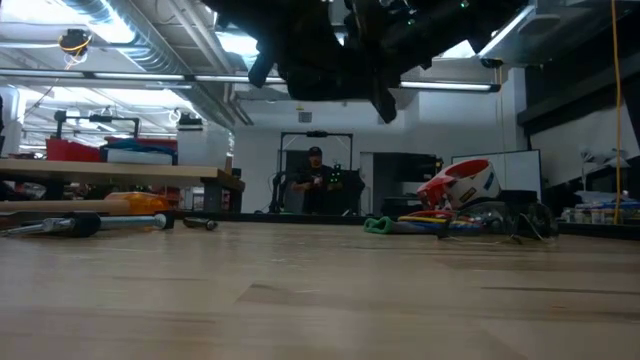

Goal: Coil cords
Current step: Coil the green wire to the spool

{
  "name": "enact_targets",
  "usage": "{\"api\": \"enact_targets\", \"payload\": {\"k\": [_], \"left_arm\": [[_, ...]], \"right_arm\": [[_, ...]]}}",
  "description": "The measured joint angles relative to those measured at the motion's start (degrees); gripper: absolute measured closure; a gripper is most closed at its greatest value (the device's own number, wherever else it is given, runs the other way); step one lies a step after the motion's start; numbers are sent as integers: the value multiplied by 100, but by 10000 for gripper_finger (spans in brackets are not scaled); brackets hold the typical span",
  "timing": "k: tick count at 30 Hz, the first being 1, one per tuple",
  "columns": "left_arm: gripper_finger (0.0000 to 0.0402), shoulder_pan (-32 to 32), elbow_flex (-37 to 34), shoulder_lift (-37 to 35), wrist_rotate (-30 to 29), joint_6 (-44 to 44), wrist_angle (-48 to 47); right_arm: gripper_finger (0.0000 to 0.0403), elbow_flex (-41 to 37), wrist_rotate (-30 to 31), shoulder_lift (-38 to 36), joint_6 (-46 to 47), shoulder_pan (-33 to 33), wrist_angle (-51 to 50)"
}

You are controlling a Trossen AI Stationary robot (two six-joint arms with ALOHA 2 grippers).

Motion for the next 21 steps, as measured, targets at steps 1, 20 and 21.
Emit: {"api": "enact_targets", "payload": {"k": [1,20,21], "left_arm": [[401,0,0,-8,0,-50,-108],[401,-434,17,-8,-117,725,-486],[402,-457,17,-8,-119,773,-472]], "right_arm": [[400,0,-131,0,-2,0,87],[400,-4,-2102,-289,-36,-173,-331],[400,-4,-2245,-320,-34,-201,-369]]}}
